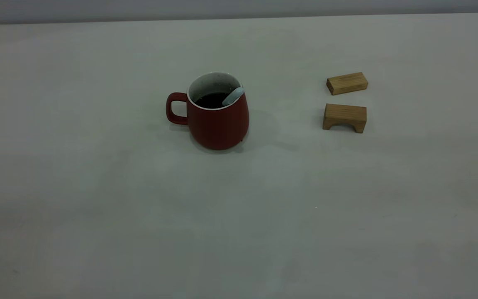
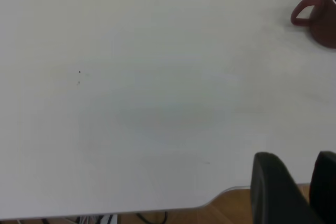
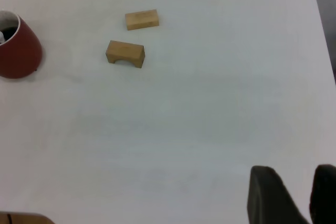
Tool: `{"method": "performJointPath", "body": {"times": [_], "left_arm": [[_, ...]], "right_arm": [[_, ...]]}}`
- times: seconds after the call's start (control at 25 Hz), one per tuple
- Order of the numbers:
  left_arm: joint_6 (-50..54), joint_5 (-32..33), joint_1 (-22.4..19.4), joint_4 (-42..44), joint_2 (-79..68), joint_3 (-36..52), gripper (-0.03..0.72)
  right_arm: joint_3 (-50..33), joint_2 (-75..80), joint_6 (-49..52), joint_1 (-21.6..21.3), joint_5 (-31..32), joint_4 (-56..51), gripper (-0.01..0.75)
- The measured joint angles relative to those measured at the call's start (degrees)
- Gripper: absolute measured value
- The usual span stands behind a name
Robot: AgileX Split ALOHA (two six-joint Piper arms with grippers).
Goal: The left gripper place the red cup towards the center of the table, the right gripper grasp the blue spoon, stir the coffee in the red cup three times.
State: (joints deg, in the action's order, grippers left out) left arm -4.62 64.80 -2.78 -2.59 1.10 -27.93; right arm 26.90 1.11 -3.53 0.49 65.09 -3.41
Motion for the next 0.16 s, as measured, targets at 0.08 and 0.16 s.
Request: {"method": "performJointPath", "body": {"times": [0.08,0.16], "left_arm": [[0.0,0.0,0.0,0.0,0.0,0.0,0.243],[0.0,0.0,0.0,0.0,0.0,0.0,0.243]], "right_arm": [[0.0,0.0,0.0,0.0,0.0,0.0,0.236],[0.0,0.0,0.0,0.0,0.0,0.0,0.236]]}}
